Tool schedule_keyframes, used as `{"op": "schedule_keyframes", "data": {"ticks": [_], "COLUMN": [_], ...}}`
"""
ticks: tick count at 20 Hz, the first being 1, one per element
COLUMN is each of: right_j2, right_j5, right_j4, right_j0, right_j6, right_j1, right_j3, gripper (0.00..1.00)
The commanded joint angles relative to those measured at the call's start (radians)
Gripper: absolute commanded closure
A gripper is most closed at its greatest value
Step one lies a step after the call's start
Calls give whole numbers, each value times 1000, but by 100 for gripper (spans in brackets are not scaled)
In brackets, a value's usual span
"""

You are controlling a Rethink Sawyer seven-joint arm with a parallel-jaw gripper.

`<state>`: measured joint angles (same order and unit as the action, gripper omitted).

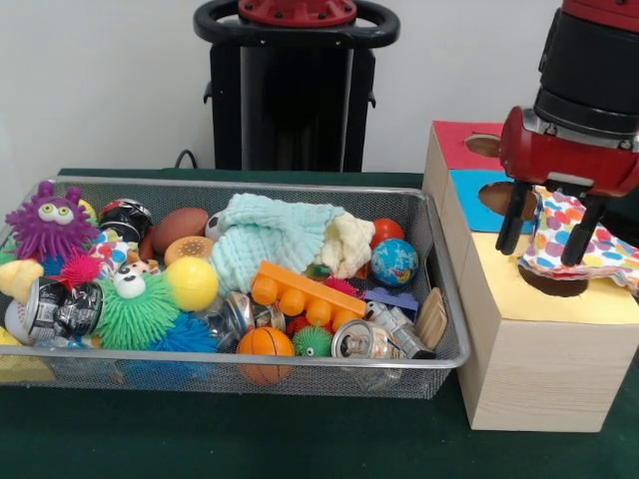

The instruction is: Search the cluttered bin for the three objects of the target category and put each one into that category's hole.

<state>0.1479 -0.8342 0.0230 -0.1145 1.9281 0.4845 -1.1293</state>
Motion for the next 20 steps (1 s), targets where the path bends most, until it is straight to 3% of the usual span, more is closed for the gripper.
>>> {"op": "schedule_keyframes", "data": {"ticks": [1, 12, 20], "right_j2": [-51, -60, -111], "right_j5": [-158, -239, -259], "right_j4": [61, 101, 73], "right_j0": [19, 11, 28], "right_j6": [-71, -68, -45], "right_j1": [16, -6, -93], "right_j3": [24, 138, 223], "gripper": [0, 0, 0]}}
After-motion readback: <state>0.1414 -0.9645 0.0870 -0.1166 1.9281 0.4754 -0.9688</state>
